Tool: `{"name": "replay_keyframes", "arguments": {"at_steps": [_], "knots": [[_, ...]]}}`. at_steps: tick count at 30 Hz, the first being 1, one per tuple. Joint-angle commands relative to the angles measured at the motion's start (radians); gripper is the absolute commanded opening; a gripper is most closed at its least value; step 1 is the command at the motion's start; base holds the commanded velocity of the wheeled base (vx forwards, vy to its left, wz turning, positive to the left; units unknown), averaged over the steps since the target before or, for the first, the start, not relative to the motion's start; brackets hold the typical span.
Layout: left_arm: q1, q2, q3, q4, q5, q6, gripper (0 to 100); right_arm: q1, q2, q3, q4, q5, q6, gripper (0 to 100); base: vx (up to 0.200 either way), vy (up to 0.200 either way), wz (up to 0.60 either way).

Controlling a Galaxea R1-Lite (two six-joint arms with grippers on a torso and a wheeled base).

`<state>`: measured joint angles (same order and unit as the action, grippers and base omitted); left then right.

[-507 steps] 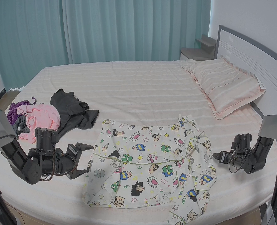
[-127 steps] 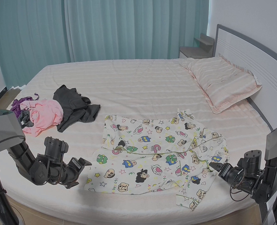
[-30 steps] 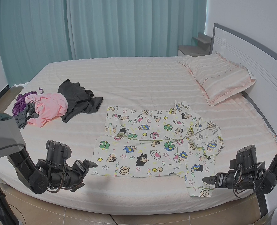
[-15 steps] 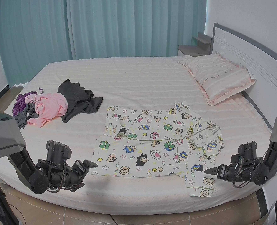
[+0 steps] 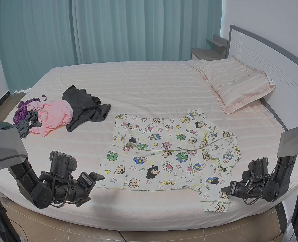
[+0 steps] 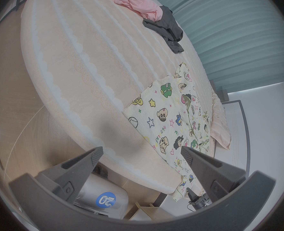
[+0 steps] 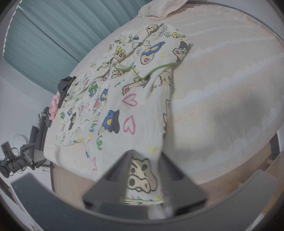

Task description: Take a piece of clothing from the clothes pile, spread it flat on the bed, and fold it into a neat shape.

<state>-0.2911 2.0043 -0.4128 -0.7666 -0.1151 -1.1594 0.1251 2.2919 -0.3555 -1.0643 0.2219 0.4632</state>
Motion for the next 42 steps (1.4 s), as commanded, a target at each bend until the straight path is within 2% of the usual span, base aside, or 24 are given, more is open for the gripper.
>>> {"name": "replay_keyframes", "arguments": {"at_steps": [1,6,14,19,29,30,33,34,35,36,38,41,42], "knots": [[0.0,0.001,0.0,0.0,0.0,0.0,100,0.004,0.031,0.0,-0.002,-0.019,-0.009,0,0.0,0.0,0.0],[0.0,0.001,0.0,0.0,0.0,0.0,100,-0.004,-0.026,0.024,-0.003,-0.047,-0.015,0,0.0,0.0,0.0],[0.0,0.002,0.002,0.001,0.003,0.001,100,-0.018,-0.152,0.069,0.018,-0.049,-0.034,0,0.0,0.0,0.0],[0.0,0.001,0.005,0.001,0.005,0.001,100,-0.025,-0.229,0.075,0.099,-0.049,-0.064,0,0.0,0.0,0.0],[-0.002,0.001,0.012,0.0,0.008,0.007,100,-0.032,-0.261,0.11,0.144,-0.041,-0.094,0,0.0,0.0,0.0],[-0.002,0.001,0.026,-0.002,0.018,0.013,100,-0.018,-0.266,0.129,0.136,-0.036,-0.078,100,0.0,0.0,0.0],[-0.002,-0.007,0.042,-0.011,0.014,0.027,100,0.001,-0.279,0.142,0.116,-0.033,-0.052,100,0.0,0.0,0.0],[-0.002,-0.01,0.058,-0.031,0.008,0.03,100,0.027,-0.298,0.156,0.087,-0.035,0.006,100,0.0,0.0,0.0],[-0.002,-0.01,0.058,-0.031,0.008,0.03,100,0.027,-0.298,0.156,0.087,-0.035,0.006,100,0.0,0.0,0.0],[0.0,-0.015,0.074,-0.06,0.005,0.032,100,0.064,-0.316,0.165,0.05,-0.038,0.106,100,0.0,0.0,0.0],[0.0,-0.015,0.081,-0.096,0.006,0.032,100,0.1,-0.327,0.173,0.003,-0.042,0.226,100,0.0,0.0,0.0],[-0.002,-0.009,0.086,-0.128,0.008,0.03,100,0.13,-0.321,0.196,-0.066,-0.062,0.311,100,0.0,0.0,0.0],[-0.002,-0.009,0.086,-0.128,0.008,0.03,100,0.13,-0.321,0.196,-0.066,-0.062,0.311,100,0.0,0.0,0.0]]}}
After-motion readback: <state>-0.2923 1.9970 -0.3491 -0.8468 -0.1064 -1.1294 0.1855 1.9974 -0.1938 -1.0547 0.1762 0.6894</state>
